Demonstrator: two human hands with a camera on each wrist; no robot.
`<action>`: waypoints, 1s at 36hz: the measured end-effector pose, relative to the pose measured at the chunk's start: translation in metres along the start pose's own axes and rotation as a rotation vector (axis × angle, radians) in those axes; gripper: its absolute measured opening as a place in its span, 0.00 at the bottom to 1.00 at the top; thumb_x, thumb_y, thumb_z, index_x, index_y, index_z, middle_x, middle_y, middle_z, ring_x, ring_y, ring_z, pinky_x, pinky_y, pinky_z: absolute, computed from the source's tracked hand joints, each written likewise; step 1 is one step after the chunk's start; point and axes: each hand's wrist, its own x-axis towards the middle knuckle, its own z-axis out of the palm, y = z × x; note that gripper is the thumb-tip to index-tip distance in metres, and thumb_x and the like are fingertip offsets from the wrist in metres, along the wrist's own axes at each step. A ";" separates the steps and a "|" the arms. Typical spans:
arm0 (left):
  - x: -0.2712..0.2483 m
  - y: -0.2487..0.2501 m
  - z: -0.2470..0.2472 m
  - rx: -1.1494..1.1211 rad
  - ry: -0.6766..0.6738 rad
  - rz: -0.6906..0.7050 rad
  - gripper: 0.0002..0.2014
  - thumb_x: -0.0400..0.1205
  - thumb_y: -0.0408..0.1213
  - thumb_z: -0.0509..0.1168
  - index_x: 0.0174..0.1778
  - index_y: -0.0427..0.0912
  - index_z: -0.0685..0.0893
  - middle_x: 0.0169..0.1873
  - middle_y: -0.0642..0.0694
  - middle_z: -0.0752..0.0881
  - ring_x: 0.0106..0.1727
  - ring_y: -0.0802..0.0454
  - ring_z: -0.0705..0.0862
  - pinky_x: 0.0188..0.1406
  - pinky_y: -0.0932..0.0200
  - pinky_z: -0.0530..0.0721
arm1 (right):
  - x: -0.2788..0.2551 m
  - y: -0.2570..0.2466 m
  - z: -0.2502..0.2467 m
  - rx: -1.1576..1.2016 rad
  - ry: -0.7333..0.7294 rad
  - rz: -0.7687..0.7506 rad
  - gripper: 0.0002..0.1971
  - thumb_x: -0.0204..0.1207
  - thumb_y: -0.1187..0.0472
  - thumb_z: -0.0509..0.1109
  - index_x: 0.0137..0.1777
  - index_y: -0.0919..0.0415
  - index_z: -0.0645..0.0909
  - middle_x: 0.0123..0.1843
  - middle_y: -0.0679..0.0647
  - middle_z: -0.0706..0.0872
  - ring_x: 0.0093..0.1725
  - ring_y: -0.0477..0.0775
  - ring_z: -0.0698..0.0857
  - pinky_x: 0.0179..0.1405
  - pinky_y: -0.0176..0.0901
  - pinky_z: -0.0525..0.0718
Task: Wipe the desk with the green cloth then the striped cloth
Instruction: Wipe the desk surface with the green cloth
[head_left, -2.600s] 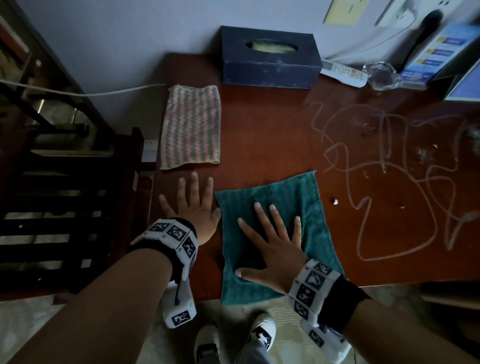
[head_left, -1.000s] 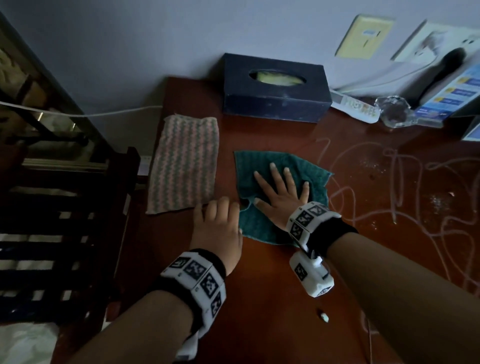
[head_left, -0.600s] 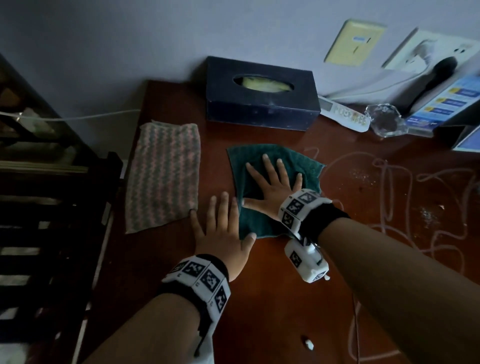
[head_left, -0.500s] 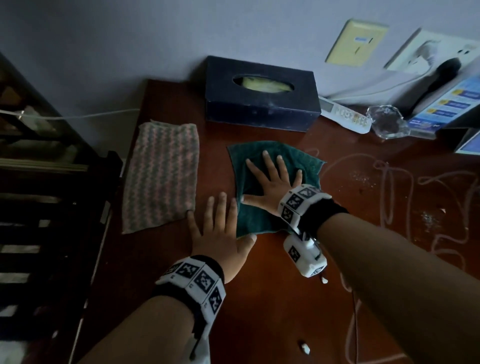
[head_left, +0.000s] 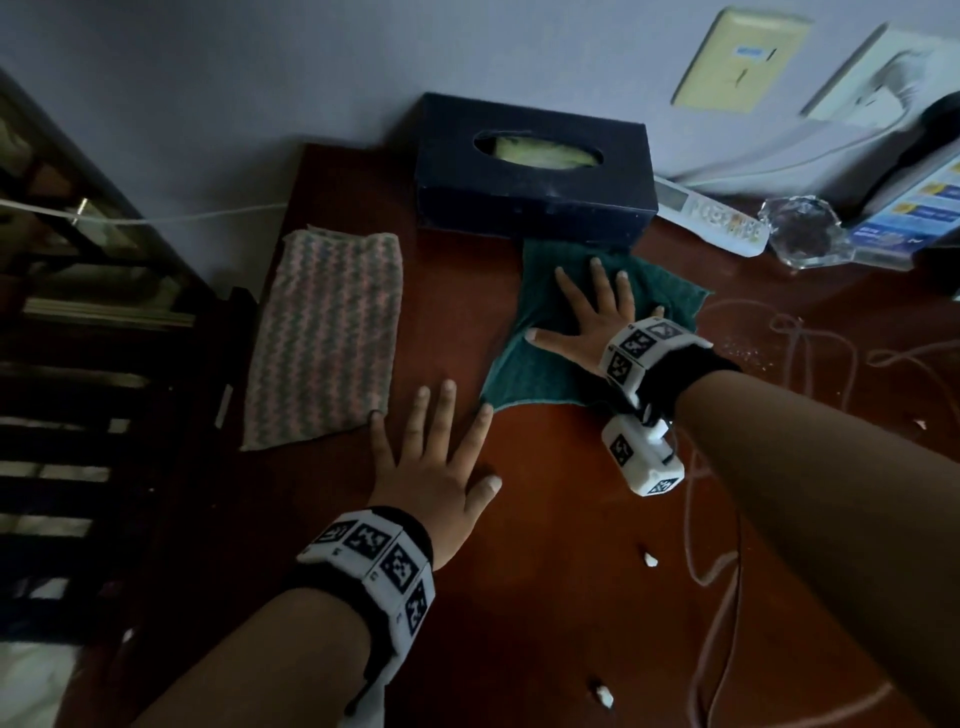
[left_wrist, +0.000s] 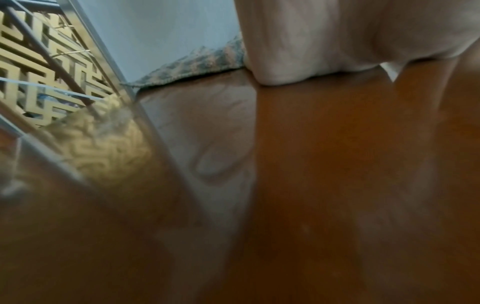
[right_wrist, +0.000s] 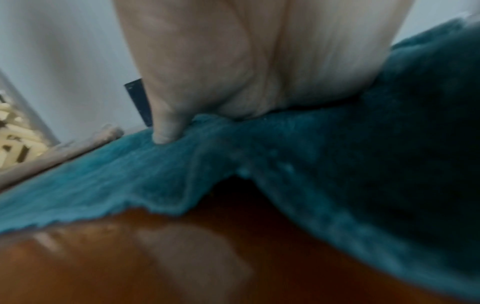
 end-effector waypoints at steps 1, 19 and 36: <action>0.000 0.000 -0.001 0.001 -0.011 0.001 0.31 0.71 0.64 0.19 0.67 0.59 0.15 0.65 0.47 0.10 0.68 0.48 0.14 0.69 0.29 0.25 | 0.000 0.002 0.000 0.004 -0.003 0.017 0.46 0.62 0.18 0.52 0.77 0.26 0.35 0.82 0.40 0.28 0.81 0.56 0.30 0.71 0.79 0.35; 0.001 0.005 -0.007 0.023 -0.050 -0.041 0.32 0.83 0.63 0.36 0.67 0.60 0.18 0.67 0.47 0.14 0.78 0.43 0.22 0.72 0.28 0.31 | -0.046 0.021 0.017 0.099 0.002 0.191 0.46 0.63 0.19 0.52 0.78 0.28 0.33 0.81 0.42 0.26 0.81 0.58 0.29 0.70 0.81 0.37; -0.001 0.006 -0.012 0.045 -0.070 -0.056 0.32 0.83 0.63 0.35 0.75 0.59 0.22 0.76 0.45 0.19 0.78 0.42 0.24 0.73 0.27 0.33 | -0.101 0.031 0.045 0.151 -0.019 0.224 0.45 0.66 0.21 0.52 0.77 0.28 0.31 0.80 0.42 0.23 0.80 0.56 0.26 0.70 0.79 0.34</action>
